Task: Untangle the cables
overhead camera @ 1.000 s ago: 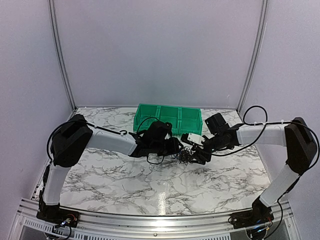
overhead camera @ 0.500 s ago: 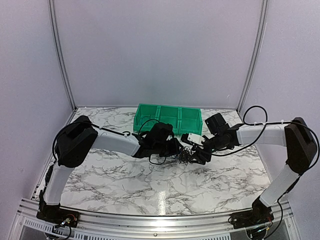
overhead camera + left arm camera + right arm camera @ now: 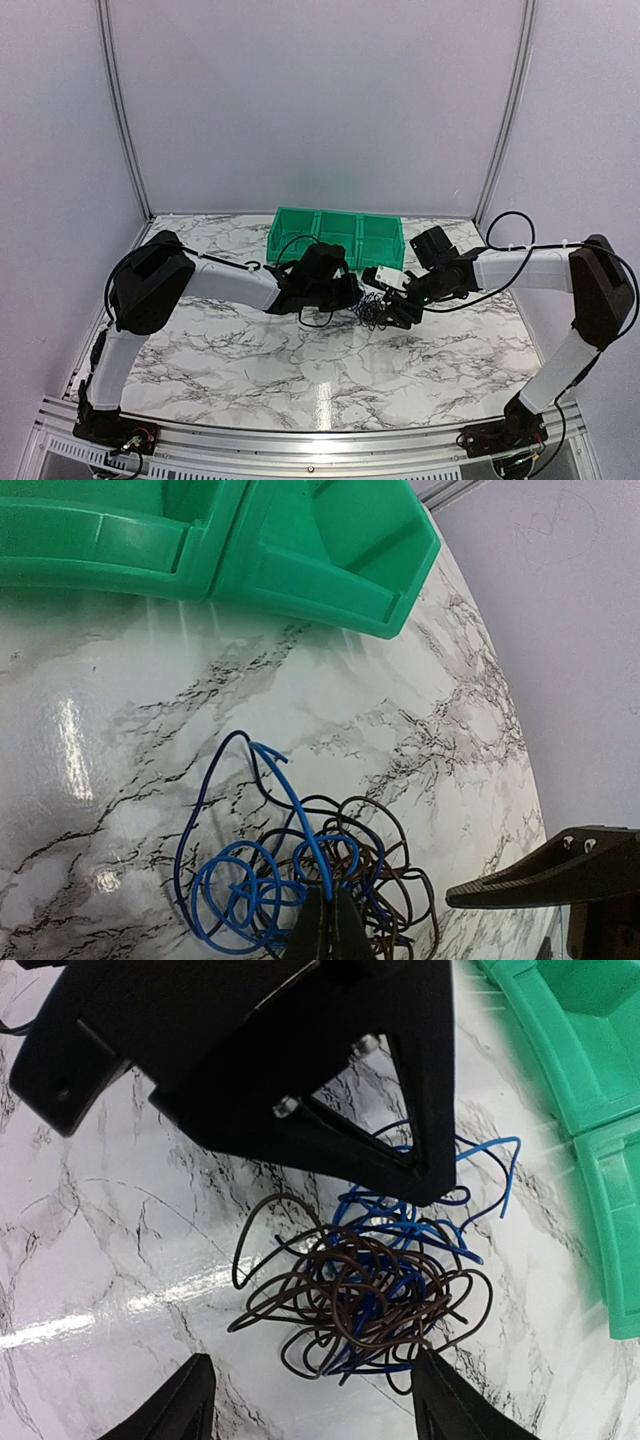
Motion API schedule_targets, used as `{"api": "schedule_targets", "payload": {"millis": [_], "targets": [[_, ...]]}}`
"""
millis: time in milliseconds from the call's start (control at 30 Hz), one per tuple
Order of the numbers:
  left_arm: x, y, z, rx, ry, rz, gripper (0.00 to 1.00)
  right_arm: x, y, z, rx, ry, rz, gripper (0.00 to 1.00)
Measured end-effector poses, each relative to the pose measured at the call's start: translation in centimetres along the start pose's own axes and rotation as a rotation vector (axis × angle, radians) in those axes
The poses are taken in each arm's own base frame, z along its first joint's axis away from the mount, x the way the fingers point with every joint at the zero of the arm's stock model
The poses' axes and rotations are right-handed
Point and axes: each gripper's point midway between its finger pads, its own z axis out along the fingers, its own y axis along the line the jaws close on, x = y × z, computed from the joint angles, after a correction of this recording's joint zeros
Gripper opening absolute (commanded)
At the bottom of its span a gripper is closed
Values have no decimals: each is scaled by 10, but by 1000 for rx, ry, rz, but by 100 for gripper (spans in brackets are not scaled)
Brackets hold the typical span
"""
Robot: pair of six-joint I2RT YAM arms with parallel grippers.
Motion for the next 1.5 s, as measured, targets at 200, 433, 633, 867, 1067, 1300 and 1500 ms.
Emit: {"api": "schedule_targets", "payload": {"millis": [200, 433, 633, 867, 1067, 1300, 1500], "targets": [[1, 2, 0, -2, 1, 8, 0, 0, 0, 0, 1, 0, 1, 67], [12, 11, -2, -4, 17, 28, 0, 1, -2, 0, 9, 3, 4, 68], [19, 8, -21, 32, 43, 47, 0, -8, -7, -9, 38, -22, -3, 71], [11, -6, -63, 72, 25, 74, 0, -39, -17, -16, 40, -93, -6, 71], [11, -9, -84, 101, 7, 76, 0, -56, -23, 24, -12, -95, 46, 66], [35, 26, -94, 32, 40, 65, 16, -36, -12, 59, -49, -20, 99, 49], [38, 40, -100, -8, 28, 55, 27, -26, -11, 73, -57, 3, 111, 42]]}}
